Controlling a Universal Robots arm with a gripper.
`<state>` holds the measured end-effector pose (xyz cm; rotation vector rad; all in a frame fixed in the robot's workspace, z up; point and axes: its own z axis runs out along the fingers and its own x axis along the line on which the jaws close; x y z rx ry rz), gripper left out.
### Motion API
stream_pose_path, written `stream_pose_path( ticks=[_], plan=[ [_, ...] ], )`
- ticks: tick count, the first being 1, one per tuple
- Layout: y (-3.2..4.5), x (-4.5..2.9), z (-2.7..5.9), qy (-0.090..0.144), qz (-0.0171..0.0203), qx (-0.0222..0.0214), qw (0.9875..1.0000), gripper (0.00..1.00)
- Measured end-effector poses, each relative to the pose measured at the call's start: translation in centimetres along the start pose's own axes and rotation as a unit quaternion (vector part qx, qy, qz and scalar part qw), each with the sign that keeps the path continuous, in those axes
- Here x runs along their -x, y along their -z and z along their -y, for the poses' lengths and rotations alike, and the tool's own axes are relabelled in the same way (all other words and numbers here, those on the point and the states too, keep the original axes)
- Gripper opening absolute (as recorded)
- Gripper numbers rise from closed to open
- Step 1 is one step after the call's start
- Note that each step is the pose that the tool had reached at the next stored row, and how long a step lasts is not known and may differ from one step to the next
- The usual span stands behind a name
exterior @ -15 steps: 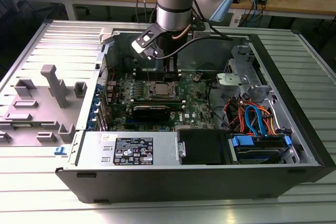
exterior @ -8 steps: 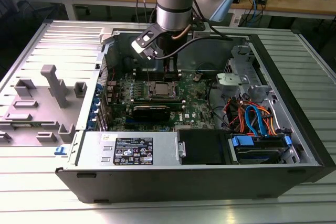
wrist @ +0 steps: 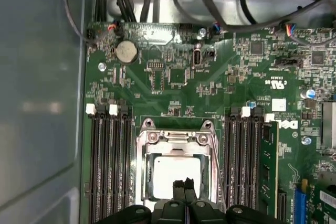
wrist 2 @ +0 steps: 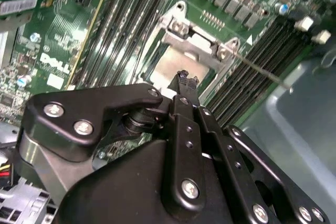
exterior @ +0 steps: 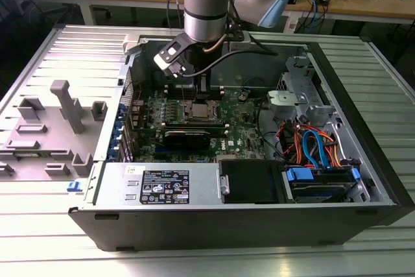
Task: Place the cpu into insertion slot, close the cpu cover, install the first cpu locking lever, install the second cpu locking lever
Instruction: 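Close the cpu cover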
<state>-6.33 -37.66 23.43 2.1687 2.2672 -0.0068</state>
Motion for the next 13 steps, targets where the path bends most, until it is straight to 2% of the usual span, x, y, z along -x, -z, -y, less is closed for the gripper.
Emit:
stream_pose_path(
  ticks=[4, 8, 13],
  plan=[
    [-0.66, -0.02, 0.31, 0.022, -0.0001, 0.0001, 0.9998, 0.11],
    [-1.14, -0.08, 1.58, 0.023, -0.0006, 0.0001, 0.9997, 0.11],
    [-1.39, -0.08, 1.78, 0.023, -0.0007, 0.0, 0.9997, 0.11]
  ],
)
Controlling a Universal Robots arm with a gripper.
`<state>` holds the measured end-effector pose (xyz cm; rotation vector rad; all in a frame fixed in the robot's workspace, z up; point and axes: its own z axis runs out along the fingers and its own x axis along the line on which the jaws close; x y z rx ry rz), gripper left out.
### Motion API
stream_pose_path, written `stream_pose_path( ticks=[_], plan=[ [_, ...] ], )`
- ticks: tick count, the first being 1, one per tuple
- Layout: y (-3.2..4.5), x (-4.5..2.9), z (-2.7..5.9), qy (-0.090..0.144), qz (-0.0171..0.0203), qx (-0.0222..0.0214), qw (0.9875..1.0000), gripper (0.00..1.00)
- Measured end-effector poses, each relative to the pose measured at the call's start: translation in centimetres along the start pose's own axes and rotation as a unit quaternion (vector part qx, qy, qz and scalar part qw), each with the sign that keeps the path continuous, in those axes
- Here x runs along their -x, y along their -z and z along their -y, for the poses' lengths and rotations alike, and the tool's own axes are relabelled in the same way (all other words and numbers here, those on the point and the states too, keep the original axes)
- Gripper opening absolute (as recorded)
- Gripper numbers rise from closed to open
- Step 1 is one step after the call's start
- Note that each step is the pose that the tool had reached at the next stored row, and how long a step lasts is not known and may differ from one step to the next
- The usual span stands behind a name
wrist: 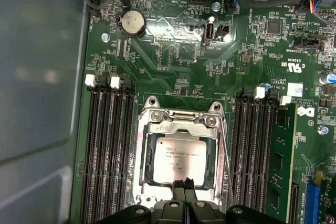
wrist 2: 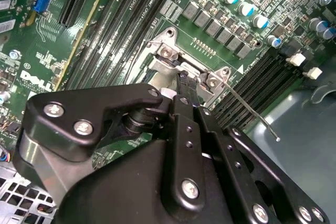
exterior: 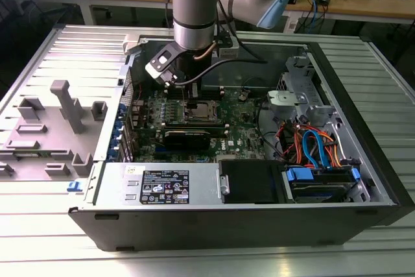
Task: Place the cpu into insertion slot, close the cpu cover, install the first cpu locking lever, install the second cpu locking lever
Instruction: 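Close the cpu cover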
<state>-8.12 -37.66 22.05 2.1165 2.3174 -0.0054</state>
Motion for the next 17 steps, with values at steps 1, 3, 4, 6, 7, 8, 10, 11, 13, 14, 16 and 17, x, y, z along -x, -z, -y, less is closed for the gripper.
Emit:
stream_pose_path(
  ticks=[1, 3, 4, 6, 7, 8, 10, 11, 13, 14, 16, 17],
  plan=[
    [-0.01, -0.01, 0.0, 0.0, -0.0001, 0.0, 1.0, 0.11],
    [-0.01, -0.01, 0.0, 0.0, -0.0001, 0.0001, 1.0, 0.11],
    [-0.01, -0.01, 0.0, 0.0, -0.0001, 0.0, 1.0, 0.11],
    [-0.02, -0.01, 0.01, 0.0, -0.0001, 0.0001, 1.0, 0.11],
    [-0.11, -0.04, 0.25, 0.0, -0.0002, 0.0001, 1.0, 0.11],
    [-0.17, -0.03, 0.35, 0.0, -0.0001, 0.0001, 1.0, 0.11],
    [-0.38, -0.05, 0.4, 0.0, -0.0002, 0.0001, 1.0, 0.11],
    [-0.51, -0.05, 0.42, 0.0, -0.0002, 0.0001, 1.0, 0.11],
    [-0.77, -0.05, 0.44, 0.0, -0.0004, 0.0001, 1.0, 0.11],
    [-0.91, -0.05, 0.44, 0.0, -0.0004, 0.0001, 1.0, 0.11],
    [-1.16, -0.05, 0.45, 0.0, -0.0005, 0.0001, 1.0, 0.11],
    [-1.28, -0.05, 0.45, 0.0, -0.0005, 0.0001, 1.0, 0.11]
  ],
)
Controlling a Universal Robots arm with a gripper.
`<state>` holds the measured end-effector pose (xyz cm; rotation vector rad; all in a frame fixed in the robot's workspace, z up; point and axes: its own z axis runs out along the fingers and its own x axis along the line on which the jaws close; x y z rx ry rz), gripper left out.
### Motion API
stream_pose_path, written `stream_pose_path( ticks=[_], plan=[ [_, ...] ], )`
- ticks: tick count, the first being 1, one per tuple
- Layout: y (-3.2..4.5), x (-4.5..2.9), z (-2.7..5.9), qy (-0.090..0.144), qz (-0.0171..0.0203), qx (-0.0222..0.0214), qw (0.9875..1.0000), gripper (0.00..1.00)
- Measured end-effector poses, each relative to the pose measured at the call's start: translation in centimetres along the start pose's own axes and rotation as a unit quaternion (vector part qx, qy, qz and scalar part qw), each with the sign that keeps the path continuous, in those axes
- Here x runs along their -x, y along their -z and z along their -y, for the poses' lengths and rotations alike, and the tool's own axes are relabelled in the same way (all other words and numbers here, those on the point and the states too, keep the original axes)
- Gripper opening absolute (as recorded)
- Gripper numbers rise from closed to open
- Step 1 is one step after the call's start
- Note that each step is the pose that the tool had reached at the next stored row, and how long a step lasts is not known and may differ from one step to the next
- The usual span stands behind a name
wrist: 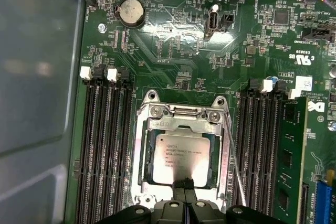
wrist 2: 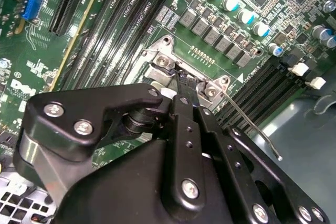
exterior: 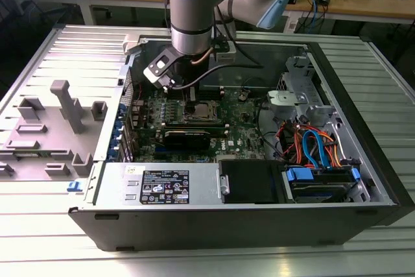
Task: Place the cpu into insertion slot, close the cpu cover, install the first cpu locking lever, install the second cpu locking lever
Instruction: 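Close the cpu cover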
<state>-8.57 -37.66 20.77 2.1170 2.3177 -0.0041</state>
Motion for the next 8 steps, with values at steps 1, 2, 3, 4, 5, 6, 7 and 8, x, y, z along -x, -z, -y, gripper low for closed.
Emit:
stream_pose_path(
  ticks=[1, 2, 3, 4, 5, 6, 7, 8],
  plan=[
    [-0.08, 0.0, 0.0, 0.0, 0.0, 0.0, 1.0, 0.11],
    [-0.11, 0.0, 0.0, 0.0, 0.0001, -0.0001, 1.0, 0.11],
    [-0.09, 0.0, 0.0, 0.0, 0.0, -0.0001, 1.0, 0.11],
    [-0.02, 0.0, 0.0, 0.0, -0.0001, 0.0, 1.0, 0.11],
    [0.15, 0.0, 0.0, 0.0, -0.0001, 0.0, 1.0, 0.11],
    [0.27, 0.0, 0.0, 0.0, 0.0, 0.0, 1.0, 0.11],
    [0.34, -0.01, 0.0, 0.0, -0.0001, 0.0, 1.0, 0.11],
    [0.35, -0.02, -0.01, 0.0, -0.0001, 0.0, 1.0, 0.11]
  ],
)
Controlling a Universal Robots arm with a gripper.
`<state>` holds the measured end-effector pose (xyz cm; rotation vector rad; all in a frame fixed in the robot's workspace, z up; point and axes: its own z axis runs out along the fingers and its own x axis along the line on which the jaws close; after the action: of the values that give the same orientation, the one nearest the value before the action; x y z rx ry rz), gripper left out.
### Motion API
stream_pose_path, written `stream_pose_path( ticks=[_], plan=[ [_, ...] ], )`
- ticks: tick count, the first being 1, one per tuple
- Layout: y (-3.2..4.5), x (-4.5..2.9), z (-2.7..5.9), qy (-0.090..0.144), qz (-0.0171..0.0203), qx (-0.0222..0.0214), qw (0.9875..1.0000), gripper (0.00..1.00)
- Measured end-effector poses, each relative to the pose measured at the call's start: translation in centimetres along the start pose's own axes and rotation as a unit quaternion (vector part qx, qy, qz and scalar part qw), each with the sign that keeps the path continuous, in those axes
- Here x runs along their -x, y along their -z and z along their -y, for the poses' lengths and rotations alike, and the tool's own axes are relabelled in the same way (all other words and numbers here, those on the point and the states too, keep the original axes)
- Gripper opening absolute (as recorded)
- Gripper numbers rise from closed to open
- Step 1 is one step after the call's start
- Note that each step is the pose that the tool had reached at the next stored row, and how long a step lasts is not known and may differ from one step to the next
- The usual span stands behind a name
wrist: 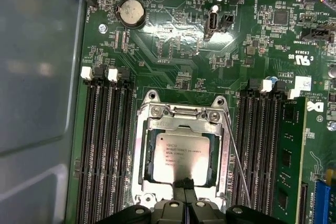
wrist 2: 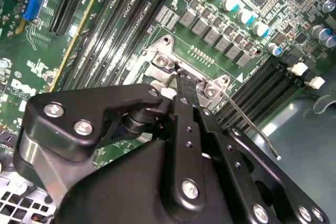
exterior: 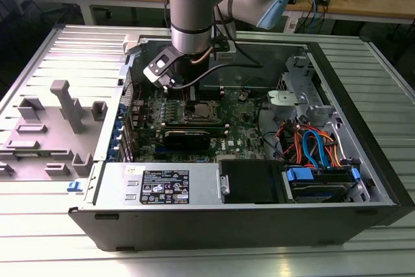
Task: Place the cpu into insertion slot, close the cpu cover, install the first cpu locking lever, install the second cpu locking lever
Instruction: 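Close the cpu cover, then install the first cpu locking lever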
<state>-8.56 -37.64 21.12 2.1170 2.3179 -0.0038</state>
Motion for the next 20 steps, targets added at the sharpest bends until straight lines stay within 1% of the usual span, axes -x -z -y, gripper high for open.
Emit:
stream_pose_path(
  ticks=[1, 3, 7, 12, 20],
  plan=[
    [0.0, -0.01, -0.05, 0.0, 0.0001, 0.0, 1.0, 0.11],
    [0.01, 0.03, -0.52, 0.0, 0.0003, -0.0003, 1.0, 0.11],
    [0.0, 0.14, -1.96, 0.0, 0.0002, -0.0005, 1.0, 0.11],
    [0.01, 0.17, -2.23, 0.0, 0.0003, -0.0006, 1.0, 0.11],
    [0.01, 0.17, -2.27, 0.0, 0.0003, -0.0006, 1.0, 0.11]
  ],
)
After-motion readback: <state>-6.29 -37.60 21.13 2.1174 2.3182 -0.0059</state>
